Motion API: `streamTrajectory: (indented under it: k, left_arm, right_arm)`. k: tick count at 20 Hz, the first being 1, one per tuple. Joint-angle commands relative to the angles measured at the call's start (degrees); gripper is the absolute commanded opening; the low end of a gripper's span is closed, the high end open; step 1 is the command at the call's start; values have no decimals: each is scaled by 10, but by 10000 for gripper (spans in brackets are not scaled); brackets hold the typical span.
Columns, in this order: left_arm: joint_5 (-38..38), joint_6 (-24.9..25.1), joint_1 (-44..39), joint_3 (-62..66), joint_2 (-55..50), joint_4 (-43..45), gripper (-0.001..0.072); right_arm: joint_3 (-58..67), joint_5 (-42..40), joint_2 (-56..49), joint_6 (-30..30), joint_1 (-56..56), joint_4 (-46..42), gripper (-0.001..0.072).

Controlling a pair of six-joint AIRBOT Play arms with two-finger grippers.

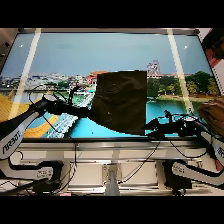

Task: Fold the clothes and pants, and hang the long-sleeved shirts on hangers.

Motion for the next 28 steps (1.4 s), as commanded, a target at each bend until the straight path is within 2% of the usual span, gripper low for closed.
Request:
streamTrajectory:
  k: [1, 3, 4, 5, 7, 8, 9, 11, 13, 15, 19, 21, 23, 26, 28]
  left_arm:
    - [0, 0, 0, 0, 0, 0, 48]
    - [0, 0, 0, 0, 0, 0, 48]
    - [0, 0, 0, 0, 0, 0, 48]
    - [0, 0, 0, 0, 0, 0, 48]
    - [0, 0, 0, 0, 0, 0, 48]
    - [-2, 0, 0, 0, 0, 0, 48]
    - [-7, 0, 0, 0, 0, 0, 48]
    - [-29, 0, 4, 1, 7, 0, 48]
    - [-72, 0, 16, 1, 24, 4, 47]
    - [-111, -1, 35, 1, 59, 13, 45]
    - [-108, -67, 57, 1, 189, 53, 44]
    - [-111, -149, 57, 0, 270, 96, 45]
    - [-112, -226, 57, 0, 337, 102, 46]
    - [-112, -273, 57, 0, 413, 99, 46]
    - [-107, -286, 57, 0, 449, 56, 46]
  right_arm:
    - [1, -48, -13, -10, 28, 28, 552]
    - [2, -78, -13, -32, 52, 30, 546]
    - [3, -82, -13, -53, 62, 32, 517]
    - [6, -81, -12, -72, 68, 34, 396]
    - [11, -70, -11, -106, 69, 35, 204]
    - [16, -61, -11, -115, 69, 35, 74]
    - [24, -48, -11, -128, 69, 36, 16]
    - [51, 18, -11, -183, 69, 37, 16]
    - [88, 94, -6, -197, 69, 37, 16]
    - [119, 122, 21, -191, 69, 37, 15]
    - [149, 112, 127, -142, 69, 37, 15]
    - [150, 113, 196, -98, 70, 37, 15]
    - [150, 110, 268, -50, 82, 39, 15]
    - [150, 54, 358, 28, 120, 39, 15]
    - [158, 15, 396, 54, 146, 43, 15]
